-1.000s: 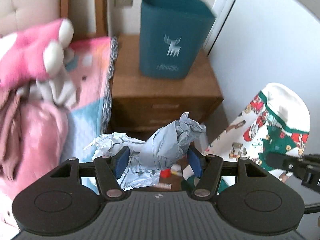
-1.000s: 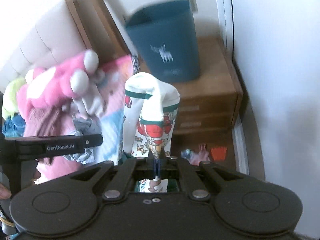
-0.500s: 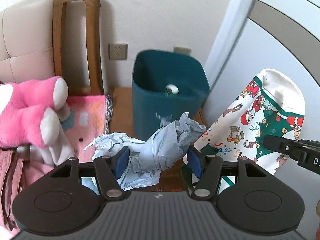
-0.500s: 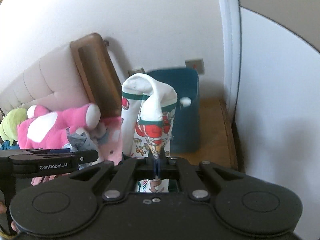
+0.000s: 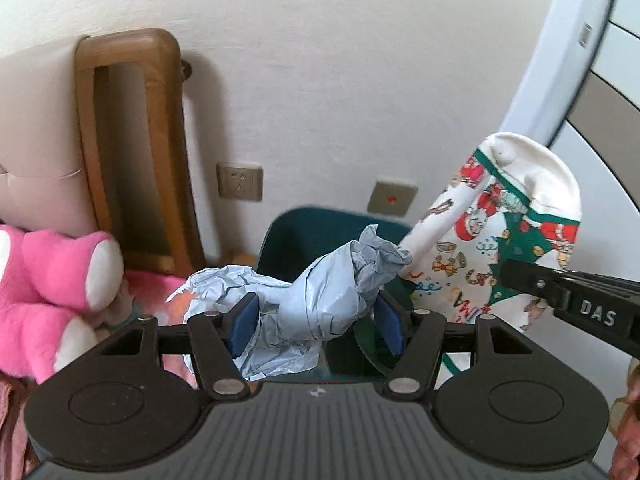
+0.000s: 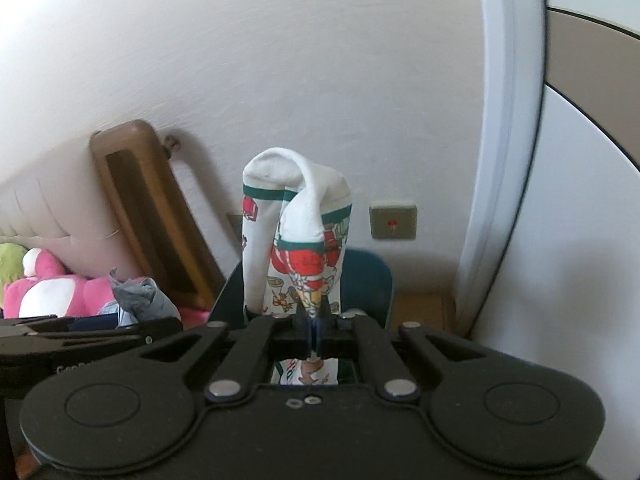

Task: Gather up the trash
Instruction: 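Lift the grey paper and printed sock up over the teal trash bin, then open the right tool over the bin while the left tool releases the grey paper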

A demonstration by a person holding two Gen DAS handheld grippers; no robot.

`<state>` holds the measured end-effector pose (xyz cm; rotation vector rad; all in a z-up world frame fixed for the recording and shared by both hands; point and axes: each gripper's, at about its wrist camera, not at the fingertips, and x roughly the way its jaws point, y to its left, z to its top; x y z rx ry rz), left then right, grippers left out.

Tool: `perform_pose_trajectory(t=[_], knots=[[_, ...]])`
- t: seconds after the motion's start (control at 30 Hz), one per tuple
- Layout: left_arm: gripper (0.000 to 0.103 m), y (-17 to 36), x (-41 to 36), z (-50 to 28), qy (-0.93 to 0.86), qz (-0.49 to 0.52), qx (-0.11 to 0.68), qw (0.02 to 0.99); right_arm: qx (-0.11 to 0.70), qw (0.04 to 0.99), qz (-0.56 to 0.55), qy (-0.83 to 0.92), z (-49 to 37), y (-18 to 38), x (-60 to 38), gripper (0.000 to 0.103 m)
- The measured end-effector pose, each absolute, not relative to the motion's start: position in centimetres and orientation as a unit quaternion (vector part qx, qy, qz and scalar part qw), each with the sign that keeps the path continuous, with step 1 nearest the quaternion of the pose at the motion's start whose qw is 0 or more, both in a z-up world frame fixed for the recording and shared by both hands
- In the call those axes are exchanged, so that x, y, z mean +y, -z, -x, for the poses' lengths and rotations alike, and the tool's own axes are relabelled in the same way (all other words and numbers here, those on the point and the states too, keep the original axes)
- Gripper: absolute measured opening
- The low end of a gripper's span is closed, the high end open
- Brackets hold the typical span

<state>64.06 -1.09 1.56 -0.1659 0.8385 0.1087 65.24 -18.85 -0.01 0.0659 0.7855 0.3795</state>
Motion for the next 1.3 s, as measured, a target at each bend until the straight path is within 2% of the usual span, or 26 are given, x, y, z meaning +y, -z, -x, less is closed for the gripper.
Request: perform_pose_trajectory(t=[0.37,0.7,0.83,0.93,1.1,1.2,1.3], knots=[[0.062,5.3,-1.7,-70.4,-0.066,0.091,0.455,0.883,0.414,0.889,0.011,-0.194,-72.1,6.2,-15.7,0.001],[0.062,11.2,-1.3,-72.4,-0.073,0.099,0.506,0.854,0.468,0.855,0.025,-0.221,-72.3,12.5,-15.3,0.001],[0.062,12.4,-1.5,-72.8,-0.067,0.092,0.519,0.847,0.473,0.85,0.042,-0.229,-71.7,13.3,-15.1,0.002],[0.063,13.2,-1.6,-73.0,-0.065,0.094,0.527,0.842,0.479,0.844,0.046,-0.239,-71.7,13.5,-15.2,0.004],[0.063,14.1,-1.6,-73.0,-0.062,0.096,0.529,0.841,0.485,0.837,0.047,-0.248,-71.6,13.7,-15.2,0.016],[0.065,14.3,-1.7,-73.0,-0.059,0.094,0.527,0.843,0.484,0.837,0.058,-0.248,-71.3,13.6,-15.1,0.018],[0.073,14.0,-1.3,-72.7,-0.062,0.103,0.522,0.844,0.479,0.84,0.054,-0.248,-71.3,13.2,-15.4,0.026]])
